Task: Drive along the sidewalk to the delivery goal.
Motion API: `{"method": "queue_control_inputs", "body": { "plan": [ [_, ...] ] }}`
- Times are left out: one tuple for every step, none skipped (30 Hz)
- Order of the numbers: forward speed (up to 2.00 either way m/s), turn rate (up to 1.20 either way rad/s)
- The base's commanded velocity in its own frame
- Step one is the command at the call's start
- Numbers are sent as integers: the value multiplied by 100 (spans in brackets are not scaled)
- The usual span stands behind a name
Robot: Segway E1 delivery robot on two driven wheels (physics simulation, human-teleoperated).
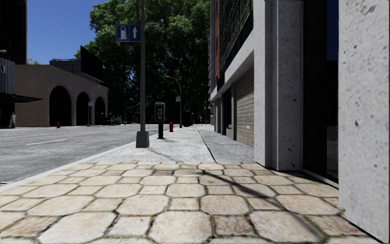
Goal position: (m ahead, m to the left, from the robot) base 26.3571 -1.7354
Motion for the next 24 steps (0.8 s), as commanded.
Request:
{"method": "queue_control_inputs", "body": {
  "plan": [
    [200,0],
    [200,0],
    [200,0],
    [200,0],
    [200,0],
    [200,0],
    [200,0],
    [200,0],
    [200,0],
    [200,0],
    [200,0],
    [200,0],
    [200,0],
    [200,0],
    [200,0],
    [200,0],
    [200,0],
    [200,0],
    [200,0],
    [200,0],
    [200,0],
    [200,0],
    [200,0],
    [200,0]
  ]
}}
